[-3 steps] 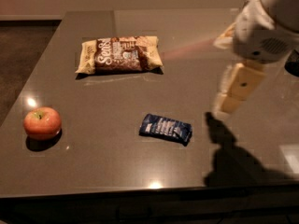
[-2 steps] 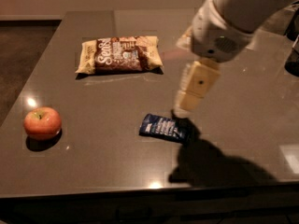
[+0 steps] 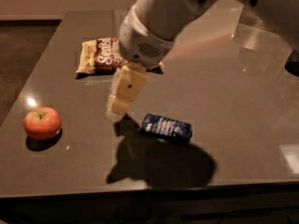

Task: Move apple near rxbar blueberry

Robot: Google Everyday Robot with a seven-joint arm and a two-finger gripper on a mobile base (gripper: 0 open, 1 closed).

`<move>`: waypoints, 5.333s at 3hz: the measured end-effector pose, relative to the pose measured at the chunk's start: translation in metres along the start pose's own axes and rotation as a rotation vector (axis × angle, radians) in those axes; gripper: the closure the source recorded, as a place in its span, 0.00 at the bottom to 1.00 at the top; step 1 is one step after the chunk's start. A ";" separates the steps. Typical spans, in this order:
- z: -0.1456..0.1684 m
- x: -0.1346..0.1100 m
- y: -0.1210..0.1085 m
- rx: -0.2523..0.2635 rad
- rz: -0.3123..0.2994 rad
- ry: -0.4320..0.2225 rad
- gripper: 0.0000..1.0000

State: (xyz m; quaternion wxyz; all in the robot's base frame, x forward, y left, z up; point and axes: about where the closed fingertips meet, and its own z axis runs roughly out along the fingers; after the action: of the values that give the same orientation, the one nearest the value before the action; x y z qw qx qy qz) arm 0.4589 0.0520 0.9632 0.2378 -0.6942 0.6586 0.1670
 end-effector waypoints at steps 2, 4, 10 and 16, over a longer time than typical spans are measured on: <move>0.072 -0.055 0.020 -0.112 -0.114 -0.068 0.00; 0.128 -0.078 0.025 -0.139 -0.124 -0.108 0.00; 0.171 -0.090 0.011 -0.221 -0.057 -0.117 0.64; 0.075 0.061 -0.039 -0.116 0.053 -0.113 0.84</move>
Offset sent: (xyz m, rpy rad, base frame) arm -0.0271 0.1341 -0.0693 0.0742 0.0689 0.2511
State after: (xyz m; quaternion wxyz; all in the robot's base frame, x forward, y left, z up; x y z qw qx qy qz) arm 0.5084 0.0430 0.8712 0.2293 -0.6786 0.6515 0.2501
